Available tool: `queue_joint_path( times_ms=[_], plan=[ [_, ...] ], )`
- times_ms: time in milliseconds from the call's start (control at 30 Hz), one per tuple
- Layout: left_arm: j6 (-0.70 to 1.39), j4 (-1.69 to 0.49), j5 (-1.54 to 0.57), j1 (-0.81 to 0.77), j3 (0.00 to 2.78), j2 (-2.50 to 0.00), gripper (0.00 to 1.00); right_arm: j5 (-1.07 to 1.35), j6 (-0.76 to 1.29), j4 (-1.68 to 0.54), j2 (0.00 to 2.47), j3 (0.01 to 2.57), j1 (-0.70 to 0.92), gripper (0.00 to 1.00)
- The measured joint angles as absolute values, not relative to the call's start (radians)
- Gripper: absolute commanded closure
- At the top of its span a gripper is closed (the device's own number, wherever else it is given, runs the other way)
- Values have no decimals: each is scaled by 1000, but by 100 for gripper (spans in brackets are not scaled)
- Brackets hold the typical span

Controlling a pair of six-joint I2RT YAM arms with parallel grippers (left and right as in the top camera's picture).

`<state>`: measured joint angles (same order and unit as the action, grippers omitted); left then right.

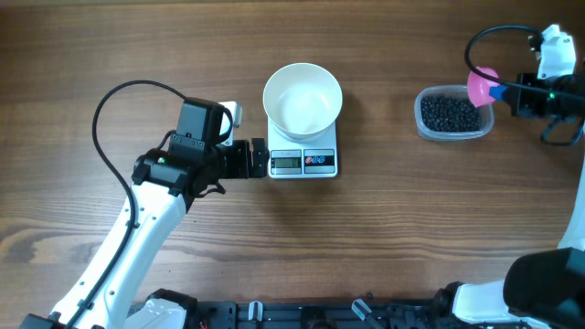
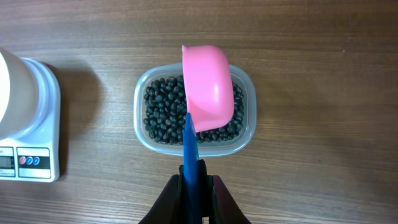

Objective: Scoop item into bowl and weigh 150g on scale
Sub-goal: 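Lower the pink scoop into the black beans with the right gripper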

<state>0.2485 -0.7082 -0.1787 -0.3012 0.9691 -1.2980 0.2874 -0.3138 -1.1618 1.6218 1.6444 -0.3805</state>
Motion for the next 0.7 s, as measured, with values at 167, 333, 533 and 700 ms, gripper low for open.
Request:
queue_joint_path(
  times_ms=[167, 333, 533, 700],
  plan=[
    [249, -691, -179, -301, 969, -1298, 0, 287, -317, -1127, 1622, 1597, -381, 96],
    [249, -677, -176, -301, 969, -1298, 0, 279, -312, -1085, 1622, 1541, -380, 96],
    [249, -672, -176, -301, 969, -1298, 0, 267, -304, -1045, 1622, 1487, -363, 96],
    [249, -672, -176, -301, 969, -1298, 0, 260, -280, -997, 1622, 1443, -337, 96]
  ],
)
